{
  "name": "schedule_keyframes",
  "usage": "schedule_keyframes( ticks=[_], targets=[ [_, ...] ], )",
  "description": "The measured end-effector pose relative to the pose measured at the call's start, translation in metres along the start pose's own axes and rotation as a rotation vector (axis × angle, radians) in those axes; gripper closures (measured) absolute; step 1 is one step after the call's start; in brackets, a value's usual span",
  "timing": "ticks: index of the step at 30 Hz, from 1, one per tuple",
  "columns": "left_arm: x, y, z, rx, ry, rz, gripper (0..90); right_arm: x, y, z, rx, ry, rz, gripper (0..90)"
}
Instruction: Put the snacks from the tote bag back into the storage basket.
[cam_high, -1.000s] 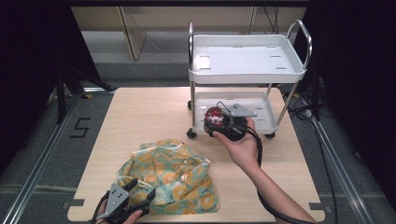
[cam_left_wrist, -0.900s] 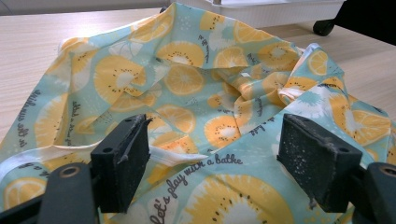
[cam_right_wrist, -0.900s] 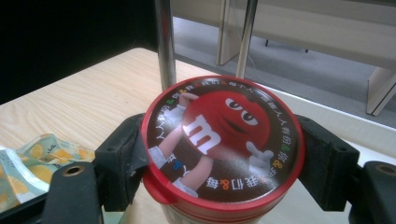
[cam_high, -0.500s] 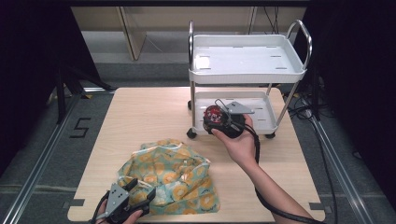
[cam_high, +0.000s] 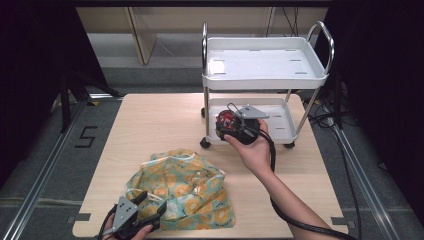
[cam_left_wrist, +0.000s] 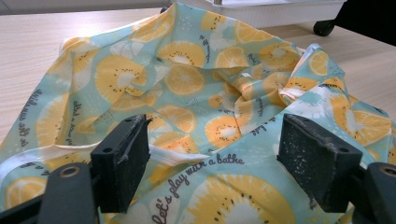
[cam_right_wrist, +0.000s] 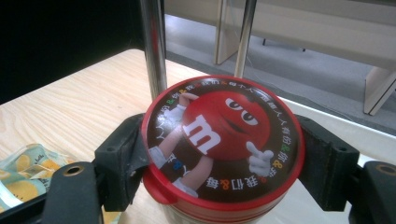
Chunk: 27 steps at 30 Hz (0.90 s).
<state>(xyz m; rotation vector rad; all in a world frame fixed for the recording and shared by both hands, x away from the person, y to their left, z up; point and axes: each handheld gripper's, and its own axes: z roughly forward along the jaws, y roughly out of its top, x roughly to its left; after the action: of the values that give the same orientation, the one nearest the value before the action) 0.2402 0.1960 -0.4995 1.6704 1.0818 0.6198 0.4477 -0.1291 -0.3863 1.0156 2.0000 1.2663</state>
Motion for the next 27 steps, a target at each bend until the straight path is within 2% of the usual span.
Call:
schedule_keyframes(
  ticks=[4, 5, 7, 9, 11, 12, 13, 14, 16, 19, 23, 24, 27],
  targets=[
    [0.000, 0.000, 0.000, 0.004, 0.004, 0.001, 24.2, 0.003, 0.000, 0.002, -0.011, -0.004, 0.049, 26.7],
    [0.000, 0.000, 0.000, 0.004, 0.004, 0.001, 24.2, 0.002, 0.001, 0.004, -0.018, -0.004, 0.043, 26.6],
    [0.000, 0.000, 0.000, 0.004, 0.005, 0.001, 24.2, 0.003, 0.001, 0.004, 0.002, 0.016, 0.066, 26.6],
    [0.000, 0.000, 0.000, 0.005, 0.003, 0.001, 24.2, 0.003, 0.001, 0.005, 0.000, -0.010, 0.047, 26.6],
    [0.000, 0.000, 0.001, -0.007, -0.007, -0.002, 24.2, 0.003, 0.001, 0.006, 0.007, -0.002, 0.056, 26.6],
    [0.000, 0.000, 0.001, -0.005, -0.006, 0.000, 24.2, 0.001, 0.002, 0.006, 0.009, -0.002, 0.036, 26.6],
    [0.000, 0.000, 0.001, -0.006, -0.004, -0.004, 24.2, 0.002, 0.002, 0.006, 0.005, 0.003, 0.051, 26.6],
    [0.000, 0.000, 0.001, -0.007, -0.008, 0.000, 24.2, 0.002, 0.002, 0.007, -0.001, 0.000, 0.043, 26.7],
    [0.000, 0.000, 0.001, -0.006, -0.005, -0.003, 24.2, 0.003, 0.003, 0.007, 0.015, 0.007, 0.052, 26.6],
    [0.000, 0.000, 0.001, -0.007, -0.005, -0.004, 24.2, 0.000, 0.004, 0.009, 0.002, -0.013, 0.021, 26.6],
    [0.000, 0.000, 0.000, 0.001, 0.000, -0.008, 24.2, 0.002, 0.004, 0.012, 0.010, 0.007, 0.058, 26.7],
    [0.000, 0.000, 0.001, -0.007, -0.005, -0.005, 24.2, 0.002, 0.004, 0.012, 0.010, -0.003, 0.062, 26.6],
    [0.000, 0.000, 0.001, 0.000, -0.003, -0.004, 24.2, 0.000, 0.004, 0.015, 0.002, -0.007, 0.026, 26.7]
  ],
)
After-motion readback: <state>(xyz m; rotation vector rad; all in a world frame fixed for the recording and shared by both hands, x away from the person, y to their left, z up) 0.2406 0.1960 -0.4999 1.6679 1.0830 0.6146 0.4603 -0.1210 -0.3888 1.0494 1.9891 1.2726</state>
